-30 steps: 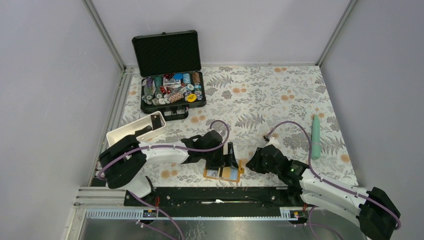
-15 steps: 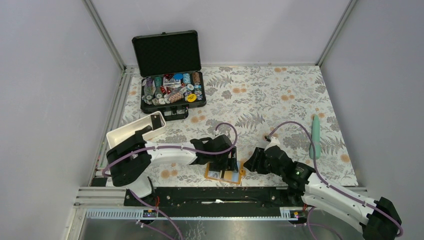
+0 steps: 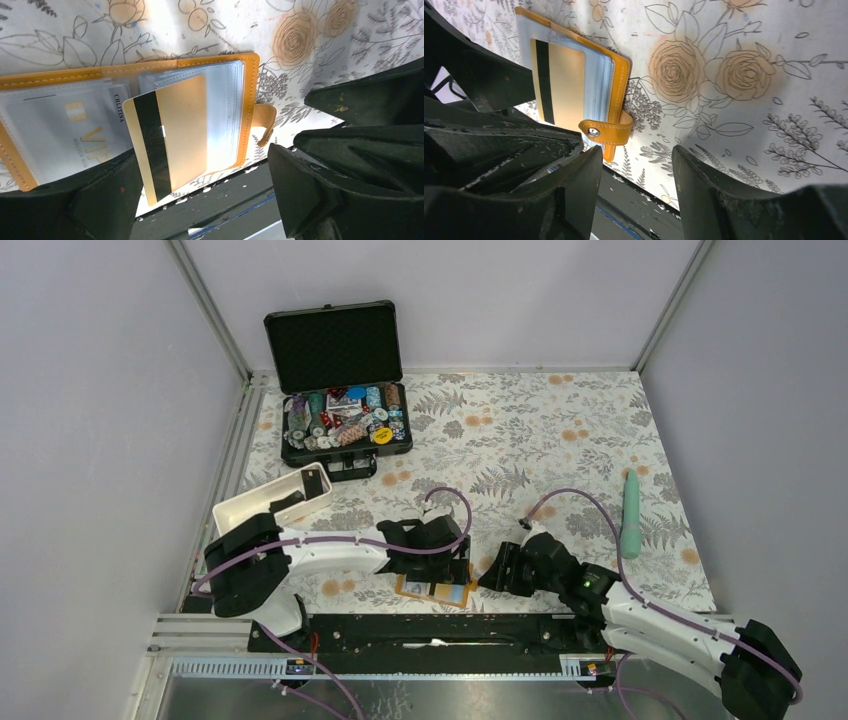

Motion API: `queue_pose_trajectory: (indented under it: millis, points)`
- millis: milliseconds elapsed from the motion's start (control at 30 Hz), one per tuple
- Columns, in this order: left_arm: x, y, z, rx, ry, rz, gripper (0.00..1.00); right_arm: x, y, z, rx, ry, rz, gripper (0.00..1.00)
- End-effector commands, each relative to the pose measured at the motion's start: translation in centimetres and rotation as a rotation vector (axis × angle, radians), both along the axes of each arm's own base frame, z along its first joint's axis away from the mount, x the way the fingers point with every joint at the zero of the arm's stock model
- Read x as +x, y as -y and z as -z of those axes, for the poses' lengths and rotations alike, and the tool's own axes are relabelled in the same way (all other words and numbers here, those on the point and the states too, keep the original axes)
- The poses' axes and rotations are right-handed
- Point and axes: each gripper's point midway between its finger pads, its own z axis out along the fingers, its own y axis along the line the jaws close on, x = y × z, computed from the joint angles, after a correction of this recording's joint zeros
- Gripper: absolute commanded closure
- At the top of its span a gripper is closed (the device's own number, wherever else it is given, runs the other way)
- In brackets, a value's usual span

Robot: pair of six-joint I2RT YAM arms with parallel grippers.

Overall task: Put the credit cards into the card holder
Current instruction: Insert the credit card into the card holder.

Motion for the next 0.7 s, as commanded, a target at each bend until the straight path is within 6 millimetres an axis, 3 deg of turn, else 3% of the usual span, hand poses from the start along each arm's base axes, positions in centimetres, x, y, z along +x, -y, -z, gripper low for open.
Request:
queue_pose_trajectory:
  millis: [0, 200, 667]
  points:
    - [0.7, -0.4, -1.9, 0.027, 0.087, 0.006, 0.07, 0.8, -1.3, -1.1, 0.078, 0.032, 0.000, 0.39]
    - [1.2, -1.2, -3.3, 0.043, 0.131, -0.001, 0.01, 1.1, -1.6, -1.4, 0.080, 0.044, -0.005, 0.38]
    - [0.8, -3.4, -2.4, 0.065, 0.117, -0.034, 0.01, 0.8, -1.3, -1.2, 0.074, 0.053, -0.015, 0.39]
